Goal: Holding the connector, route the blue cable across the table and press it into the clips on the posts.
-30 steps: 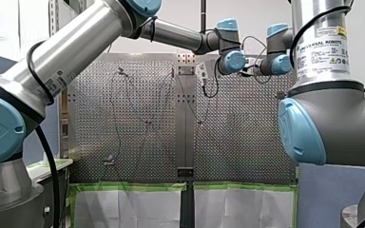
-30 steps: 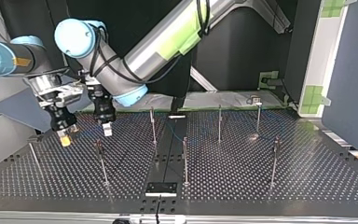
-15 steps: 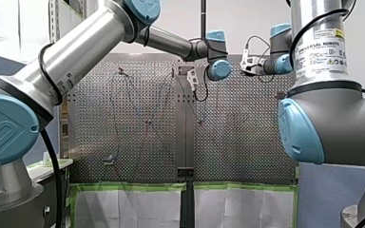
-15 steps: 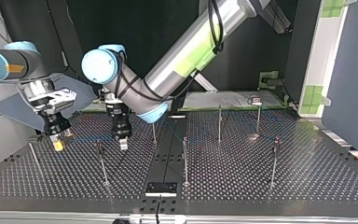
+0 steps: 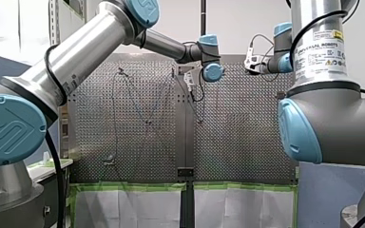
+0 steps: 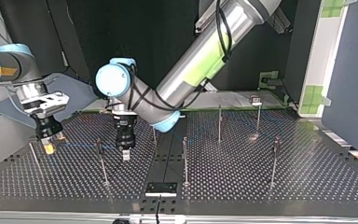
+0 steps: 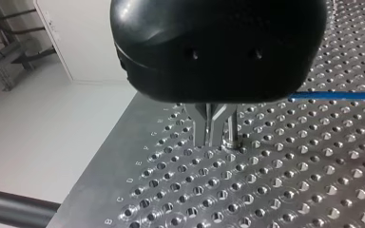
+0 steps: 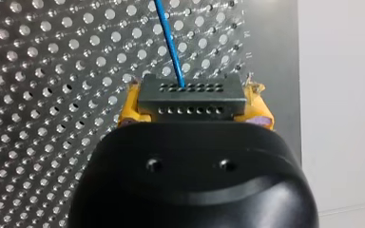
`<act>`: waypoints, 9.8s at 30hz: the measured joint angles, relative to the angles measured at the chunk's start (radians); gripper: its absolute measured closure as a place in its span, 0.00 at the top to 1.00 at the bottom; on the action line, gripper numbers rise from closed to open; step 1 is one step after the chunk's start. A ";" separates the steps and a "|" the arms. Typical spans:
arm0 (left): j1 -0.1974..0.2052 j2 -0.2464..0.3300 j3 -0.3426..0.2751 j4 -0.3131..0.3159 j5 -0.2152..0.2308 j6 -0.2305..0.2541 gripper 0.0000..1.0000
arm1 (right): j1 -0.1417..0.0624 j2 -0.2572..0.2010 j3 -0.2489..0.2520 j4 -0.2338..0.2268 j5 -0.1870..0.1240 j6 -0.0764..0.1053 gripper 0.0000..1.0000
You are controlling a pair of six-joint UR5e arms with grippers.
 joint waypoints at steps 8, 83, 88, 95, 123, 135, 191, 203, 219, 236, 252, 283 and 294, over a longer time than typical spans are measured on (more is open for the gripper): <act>0.025 -0.018 0.014 0.005 0.066 -0.008 0.00 | 0.007 -0.010 0.000 0.002 0.000 0.002 0.00; -0.170 0.191 -0.207 -0.222 -0.059 -0.177 1.00 | 0.006 -0.010 0.000 0.002 0.000 0.002 0.00; -0.215 0.235 -0.252 -0.263 -0.081 -0.193 1.00 | 0.006 -0.010 0.000 0.003 0.000 0.002 0.00; -0.275 0.296 -0.312 -0.233 -0.112 -0.200 1.00 | 0.006 -0.010 0.000 0.002 0.000 0.002 0.00; -0.235 0.545 -0.561 0.014 -0.063 -0.312 1.00 | 0.006 -0.010 0.000 0.002 0.000 0.002 0.00; -0.200 0.651 -0.668 0.122 -0.081 -0.317 1.00 | 0.006 -0.010 0.000 0.002 0.000 0.002 0.00; -0.179 0.665 -1.155 0.609 0.053 -0.434 1.00 | 0.006 -0.010 0.000 0.003 0.000 0.002 0.00; -0.160 0.684 -1.259 0.712 0.155 -0.442 1.00 | 0.006 -0.010 0.000 0.002 0.000 0.002 0.00; -0.143 0.628 -1.409 0.859 0.306 -0.441 1.00 | 0.006 -0.010 0.000 0.002 0.000 0.002 0.00; -0.095 0.628 -1.572 0.759 0.281 -0.335 1.00 | 0.006 -0.010 0.000 0.002 0.000 0.002 0.00; 0.012 0.570 -1.531 0.704 0.169 -0.217 1.00 | 0.006 -0.010 0.000 0.002 0.000 0.002 0.00; 0.015 0.568 -1.528 0.705 0.167 -0.214 1.00 | 0.006 -0.010 0.000 0.002 0.000 0.002 0.00; 0.015 0.568 -1.528 0.705 0.167 -0.214 1.00 | 0.006 -0.010 0.000 0.002 0.000 0.002 0.00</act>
